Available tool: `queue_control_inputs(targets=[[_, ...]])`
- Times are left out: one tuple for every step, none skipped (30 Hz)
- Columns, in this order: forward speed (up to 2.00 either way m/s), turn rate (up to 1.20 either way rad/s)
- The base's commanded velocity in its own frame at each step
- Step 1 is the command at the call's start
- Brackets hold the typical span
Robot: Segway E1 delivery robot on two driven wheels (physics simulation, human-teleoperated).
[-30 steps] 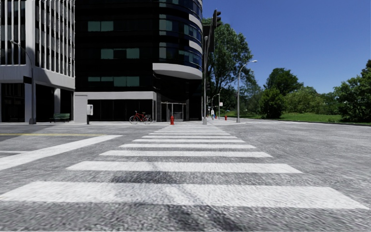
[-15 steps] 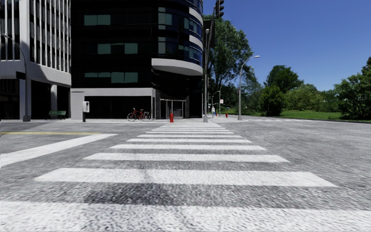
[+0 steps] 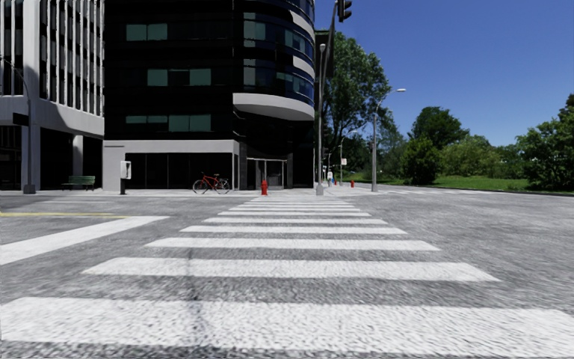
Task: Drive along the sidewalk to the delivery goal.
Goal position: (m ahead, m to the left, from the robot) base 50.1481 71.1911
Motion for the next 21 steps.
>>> queue_control_inputs(targets=[[1.50,0.00],[1.50,0.00],[1.50,0.00],[1.50,0.00],[1.50,0.00],[1.50,0.00],[1.50,0.00],[1.50,0.00],[2.00,0.00],[2.00,0.00],[2.00,0.00],[2.00,0.00],[2.00,0.00],[2.00,0.00],[2.00,0.00],[2.00,0.00],[2.00,0.00],[2.00,0.00],[2.00,0.00],[2.00,0.00],[2.00,0.00]])
